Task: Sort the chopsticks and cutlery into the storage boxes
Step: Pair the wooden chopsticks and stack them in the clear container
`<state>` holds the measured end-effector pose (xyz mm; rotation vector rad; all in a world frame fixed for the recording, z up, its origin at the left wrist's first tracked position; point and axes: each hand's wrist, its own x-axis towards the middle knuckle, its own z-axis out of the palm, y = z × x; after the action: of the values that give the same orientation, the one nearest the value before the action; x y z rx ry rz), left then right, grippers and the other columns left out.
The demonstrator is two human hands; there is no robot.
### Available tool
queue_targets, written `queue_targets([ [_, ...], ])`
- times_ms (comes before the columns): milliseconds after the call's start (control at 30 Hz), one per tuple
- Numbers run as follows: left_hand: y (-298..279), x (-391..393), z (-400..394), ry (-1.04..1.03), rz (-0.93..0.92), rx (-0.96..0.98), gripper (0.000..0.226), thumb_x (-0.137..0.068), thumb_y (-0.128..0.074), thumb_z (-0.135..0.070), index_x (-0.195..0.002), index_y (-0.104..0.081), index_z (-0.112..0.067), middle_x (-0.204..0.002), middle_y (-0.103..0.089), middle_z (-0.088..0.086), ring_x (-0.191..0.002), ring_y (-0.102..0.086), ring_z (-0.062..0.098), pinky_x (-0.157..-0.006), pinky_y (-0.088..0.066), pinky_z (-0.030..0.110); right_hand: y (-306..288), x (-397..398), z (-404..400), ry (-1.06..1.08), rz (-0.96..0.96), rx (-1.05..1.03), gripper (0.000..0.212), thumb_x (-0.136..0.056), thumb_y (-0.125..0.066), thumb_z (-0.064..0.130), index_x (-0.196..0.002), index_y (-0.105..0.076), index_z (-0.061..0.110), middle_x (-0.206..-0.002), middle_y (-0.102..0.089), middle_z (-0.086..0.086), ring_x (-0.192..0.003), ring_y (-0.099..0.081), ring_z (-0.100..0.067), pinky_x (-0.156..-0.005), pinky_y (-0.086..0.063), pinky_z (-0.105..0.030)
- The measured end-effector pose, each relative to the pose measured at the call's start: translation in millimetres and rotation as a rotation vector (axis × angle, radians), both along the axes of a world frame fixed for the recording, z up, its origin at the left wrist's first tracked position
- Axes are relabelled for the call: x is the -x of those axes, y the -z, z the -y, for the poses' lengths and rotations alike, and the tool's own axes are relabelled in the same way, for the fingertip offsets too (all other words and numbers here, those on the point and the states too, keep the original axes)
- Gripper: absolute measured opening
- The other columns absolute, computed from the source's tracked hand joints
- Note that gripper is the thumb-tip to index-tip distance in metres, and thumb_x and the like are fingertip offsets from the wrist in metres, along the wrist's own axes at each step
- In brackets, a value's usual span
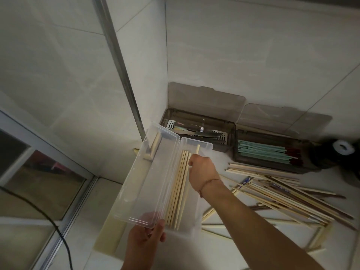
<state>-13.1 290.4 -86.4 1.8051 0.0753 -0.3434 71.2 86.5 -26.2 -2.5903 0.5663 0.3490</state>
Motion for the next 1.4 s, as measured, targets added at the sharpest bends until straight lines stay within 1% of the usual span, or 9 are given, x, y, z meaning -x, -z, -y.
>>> queue_targets([
  [100, 0, -1, 0, -0.023, -0.022, 0.02, 0.009, -0.087, -0.065, 0.004, -0.092, -0.067, -0.004, -0.051, -0.06, 0.01, -0.043, -0.06, 0.019, -0.047, -0.051, 0.025, 9, -16, -10, -0.09, -0.181, 0.096, 0.029, -0.094, -0.044, 0.002, -0.12, -0.056, 0.003, -0.119, -0.059, -0.016, -0.11, -0.059, -0.029, -0.088, -0.05, -0.034],
  [433, -8, -4, -3, 0.083, 0.033, -0.017, 0.014, -0.088, -0.063, 0.005, -0.088, -0.064, -0.009, -0.053, -0.062, 0.016, -0.045, -0.059, 0.015, -0.05, -0.047, 0.017, 21, -31, -17, -0.183, -0.211, 0.081, 0.027, -0.092, -0.049, 0.002, -0.118, -0.057, 0.002, -0.117, -0.06, -0.015, -0.108, -0.06, -0.029, -0.09, -0.049, -0.035],
  [500, -6, -4, -4, 0.104, 0.045, -0.04, 0.013, -0.089, -0.062, 0.002, -0.089, -0.065, -0.011, -0.056, -0.063, 0.016, -0.048, -0.061, 0.016, -0.053, -0.048, 0.019, 8, -19, -12, -0.259, -0.101, 0.118, 0.029, -0.091, -0.046, 0.001, -0.118, -0.054, 0.006, -0.115, -0.06, -0.016, -0.105, -0.059, -0.03, -0.087, -0.049, -0.036],
  [667, -4, -4, -7, 0.141, 0.052, -0.068, 0.013, -0.091, -0.06, 0.002, -0.091, -0.067, -0.01, -0.059, -0.065, 0.012, -0.052, -0.063, 0.016, -0.055, -0.049, 0.018, -3, 71, 32, -0.153, 0.691, 0.018, 0.008, -0.089, -0.057, 0.011, -0.092, -0.064, 0.014, -0.091, -0.062, 0.002, -0.077, -0.059, -0.01, -0.069, -0.05, -0.021],
  [800, -7, -4, -6, 0.114, -0.005, -0.017, 0.009, -0.091, -0.061, -0.003, -0.093, -0.067, -0.01, -0.062, -0.066, 0.015, -0.052, -0.062, 0.012, -0.054, -0.048, 0.015, 37, 157, 71, -0.194, 0.52, 0.196, 0.016, -0.083, -0.054, 0.026, -0.087, -0.069, 0.022, -0.091, -0.062, 0.008, -0.077, -0.062, -0.013, -0.06, -0.048, -0.02],
  [933, -5, -3, -5, 0.099, -0.015, -0.008, 0.007, -0.092, -0.061, -0.005, -0.093, -0.067, -0.009, -0.062, -0.066, 0.014, -0.054, -0.063, 0.015, -0.056, -0.052, 0.022, 74, 196, 89, -0.266, 0.327, 0.232, 0.021, -0.065, -0.079, 0.027, -0.083, -0.069, 0.032, -0.098, -0.061, 0.013, -0.085, -0.063, -0.015, -0.053, -0.051, -0.022],
  [1067, -5, -2, -3, 0.067, -0.034, 0.022, 0.006, -0.092, -0.062, -0.006, -0.093, -0.067, -0.008, -0.062, -0.064, 0.013, -0.054, -0.062, 0.017, -0.058, -0.054, 0.031, 84, 201, 87, -0.182, 0.348, 0.276, 0.008, -0.075, -0.062, 0.034, -0.08, -0.068, 0.032, -0.098, -0.062, 0.014, -0.086, -0.058, -0.013, -0.047, -0.051, -0.029],
  [1200, -5, -1, -1, 0.056, -0.011, 0.033, 0.014, -0.089, -0.067, -0.023, -0.091, -0.067, -0.01, -0.059, -0.064, 0.015, -0.053, -0.061, 0.017, -0.057, -0.053, 0.029, 72, 202, 91, -0.142, 0.402, 0.357, 0.024, -0.083, -0.048, 0.034, -0.08, -0.069, 0.026, -0.091, -0.065, 0.012, -0.085, -0.059, -0.017, -0.056, -0.049, -0.027],
  [1400, -5, 1, -1, 0.062, 0.01, 0.037, 0.01, -0.091, -0.06, 0.001, -0.09, -0.067, -0.006, -0.056, -0.062, 0.011, -0.049, -0.059, 0.014, -0.054, -0.051, 0.026, 10, 162, 68, 0.179, 0.755, -0.144, 0.014, -0.093, -0.059, 0.023, -0.101, -0.053, 0.032, -0.084, -0.061, 0.013, -0.067, -0.064, -0.01, -0.057, -0.049, -0.018],
])
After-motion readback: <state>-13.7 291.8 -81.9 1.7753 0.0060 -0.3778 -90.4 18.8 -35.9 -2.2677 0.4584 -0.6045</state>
